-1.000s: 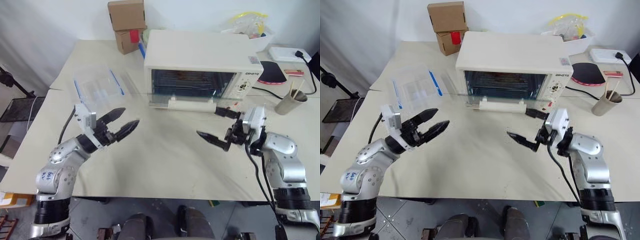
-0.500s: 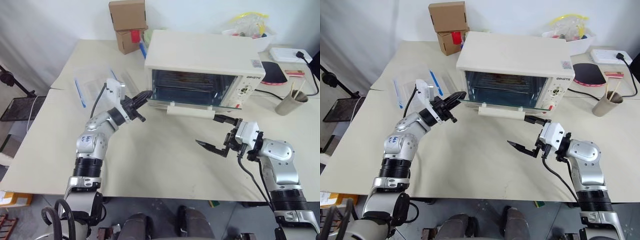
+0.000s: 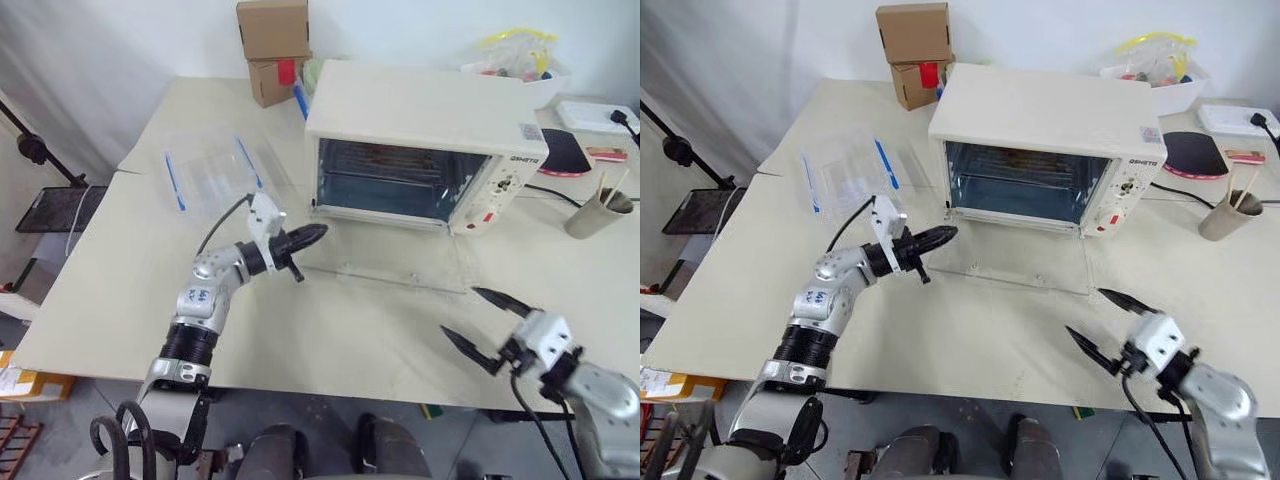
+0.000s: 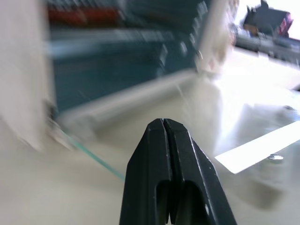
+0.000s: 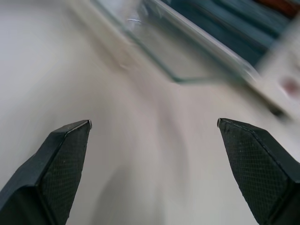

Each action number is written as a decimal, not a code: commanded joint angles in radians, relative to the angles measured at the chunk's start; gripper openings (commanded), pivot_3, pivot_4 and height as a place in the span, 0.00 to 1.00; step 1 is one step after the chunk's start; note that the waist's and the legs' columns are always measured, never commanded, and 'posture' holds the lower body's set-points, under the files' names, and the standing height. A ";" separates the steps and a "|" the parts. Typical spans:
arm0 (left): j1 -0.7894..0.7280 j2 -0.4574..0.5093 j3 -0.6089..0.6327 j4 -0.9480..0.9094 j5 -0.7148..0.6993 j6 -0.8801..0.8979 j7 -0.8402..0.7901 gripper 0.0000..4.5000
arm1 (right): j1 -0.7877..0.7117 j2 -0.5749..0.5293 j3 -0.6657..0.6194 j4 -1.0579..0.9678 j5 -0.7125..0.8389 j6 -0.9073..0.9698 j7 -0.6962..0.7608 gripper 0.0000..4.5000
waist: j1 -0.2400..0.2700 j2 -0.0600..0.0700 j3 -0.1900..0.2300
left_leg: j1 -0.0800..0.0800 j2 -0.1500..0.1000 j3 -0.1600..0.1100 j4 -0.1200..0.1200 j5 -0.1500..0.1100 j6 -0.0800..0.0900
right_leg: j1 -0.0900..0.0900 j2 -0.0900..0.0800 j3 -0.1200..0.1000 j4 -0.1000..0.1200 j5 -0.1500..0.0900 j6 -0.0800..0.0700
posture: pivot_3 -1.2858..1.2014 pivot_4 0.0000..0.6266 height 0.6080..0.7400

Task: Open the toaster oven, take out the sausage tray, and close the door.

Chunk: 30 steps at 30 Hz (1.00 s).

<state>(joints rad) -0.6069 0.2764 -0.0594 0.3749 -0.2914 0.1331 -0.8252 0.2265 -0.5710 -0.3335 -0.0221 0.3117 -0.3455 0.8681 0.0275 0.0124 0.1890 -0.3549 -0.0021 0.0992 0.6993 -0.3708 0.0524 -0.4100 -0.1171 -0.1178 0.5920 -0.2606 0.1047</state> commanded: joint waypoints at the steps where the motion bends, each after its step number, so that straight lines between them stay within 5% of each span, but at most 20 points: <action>1: 0.023 0.005 -0.014 -0.015 0.033 -0.047 -0.010 0.00 | -0.001 -0.022 -0.063 -0.121 0.015 0.053 -0.082 1.00 | -0.008 0.000 0.000 | 0.001 0.000 0.001 0.000 0.000 0.000 | 0.000 0.000 0.002 0.001 0.000 0.000 | 0.52 0.24 1.00; 8: 0.094 0.005 0.008 -0.047 0.043 -0.068 0.027 0.00 | -0.179 -0.055 0.057 -0.339 -0.156 0.436 -0.301 1.00 | -0.009 0.002 -0.001 | 0.002 0.001 0.002 0.000 0.000 -0.002 | -0.003 -0.010 0.009 0.005 -0.001 -0.002 | 0.52 0.24 1.00; 13: 0.185 0.017 0.056 -0.201 -0.014 -0.086 0.032 0.24 | -0.444 -0.033 0.278 -0.259 -0.340 0.455 -0.350 1.00 | -0.026 0.002 -0.001 | 0.002 0.000 0.001 0.000 0.000 -0.001 | -0.003 -0.011 0.008 0.006 -0.001 -0.002 | 0.52 0.24 1.00; 24: 0.386 0.080 0.162 -0.554 -0.040 -0.048 0.150 0.97 | -0.956 0.108 0.598 0.333 -0.816 0.295 -0.685 1.00 | -0.045 0.001 -0.001 | -0.002 -0.002 -0.003 -0.001 0.000 0.000 | -0.005 -0.013 0.002 0.005 -0.001 -0.002 | 0.52 0.24 1.00; 30: 0.467 0.071 0.172 -0.640 -0.027 -0.011 0.250 0.97 | -1.135 0.181 0.665 0.619 -0.932 0.302 -0.858 1.00 | -0.058 0.001 -0.001 | -0.004 -0.002 -0.005 -0.001 0.001 0.000 | -0.004 -0.013 -0.001 0.004 -0.001 -0.002 | 0.52 0.24 1.00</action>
<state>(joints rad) -0.1580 0.3505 0.1089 -0.2171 -0.3256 0.1251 -0.5976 -0.8661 -0.3993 0.3286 0.5567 -0.5926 -0.0412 0.0750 -0.0301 0.0130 0.1884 -0.3592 -0.0038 0.0943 0.6984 -0.3700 0.0527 -0.4141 -0.1295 -0.1185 0.5962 -0.2615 0.1025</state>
